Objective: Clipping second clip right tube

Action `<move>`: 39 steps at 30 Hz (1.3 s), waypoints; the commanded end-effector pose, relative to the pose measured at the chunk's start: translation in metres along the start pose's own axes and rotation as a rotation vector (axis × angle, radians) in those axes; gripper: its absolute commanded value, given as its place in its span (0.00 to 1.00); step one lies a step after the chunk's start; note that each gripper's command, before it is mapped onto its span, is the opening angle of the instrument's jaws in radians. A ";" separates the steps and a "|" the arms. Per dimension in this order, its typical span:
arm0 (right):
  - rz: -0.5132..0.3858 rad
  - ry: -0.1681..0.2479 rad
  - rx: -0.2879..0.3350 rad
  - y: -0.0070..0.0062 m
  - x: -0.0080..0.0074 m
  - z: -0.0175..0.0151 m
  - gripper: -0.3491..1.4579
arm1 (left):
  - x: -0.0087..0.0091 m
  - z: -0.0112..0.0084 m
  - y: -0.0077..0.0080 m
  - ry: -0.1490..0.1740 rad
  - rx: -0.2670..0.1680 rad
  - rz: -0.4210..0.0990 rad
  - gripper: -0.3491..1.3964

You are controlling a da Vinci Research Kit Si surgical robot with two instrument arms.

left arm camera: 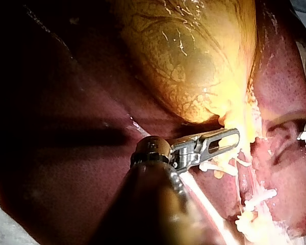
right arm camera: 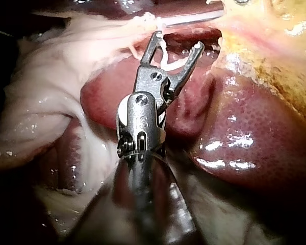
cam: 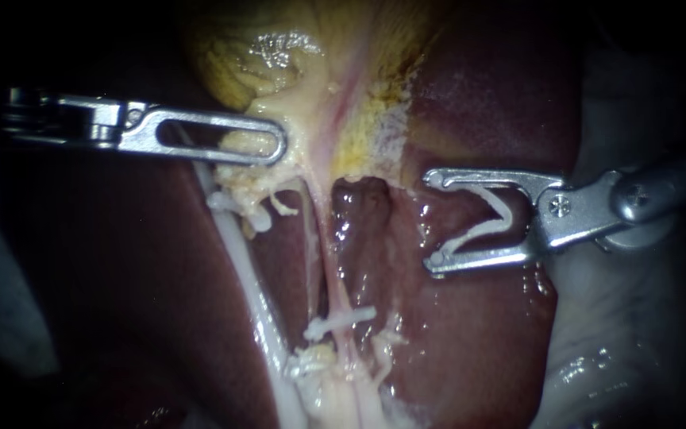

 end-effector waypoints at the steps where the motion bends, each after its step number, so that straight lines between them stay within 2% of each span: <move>1: 0.010 0.001 -0.003 -0.0001 -0.0001 0.0002 0.47 | 0.0000 0.0000 0.0000 0.000 -0.001 0.000 0.00; 5: 0.132 0.002 0.003 -0.0005 -0.0010 0.0013 0.46 | 0.0000 0.0000 0.0000 0.000 -0.001 0.000 0.00; 9: 0.253 -0.033 0.024 -0.0012 -0.0027 0.0037 0.46 | 0.0001 0.0000 0.0000 -0.001 -0.002 0.001 0.00; 13: 0.363 -0.041 0.034 -0.0017 -0.0043 0.0061 0.46 | 0.0001 0.0000 -0.0001 -0.001 -0.002 0.000 0.00; 18: 0.467 -0.048 0.043 -0.0019 -0.0052 0.0089 0.46 | 0.0002 0.0001 -0.0001 -0.001 -0.002 0.000 0.00; 24: 0.547 -0.055 0.061 -0.0018 -0.0053 0.0114 0.46 | 0.0002 0.0001 -0.0003 -0.002 -0.003 0.000 0.00; 39: 0.628 -0.064 0.094 -0.0020 -0.0056 0.0145 0.45 | 0.0003 0.0003 -0.0005 -0.004 -0.005 -0.001 0.00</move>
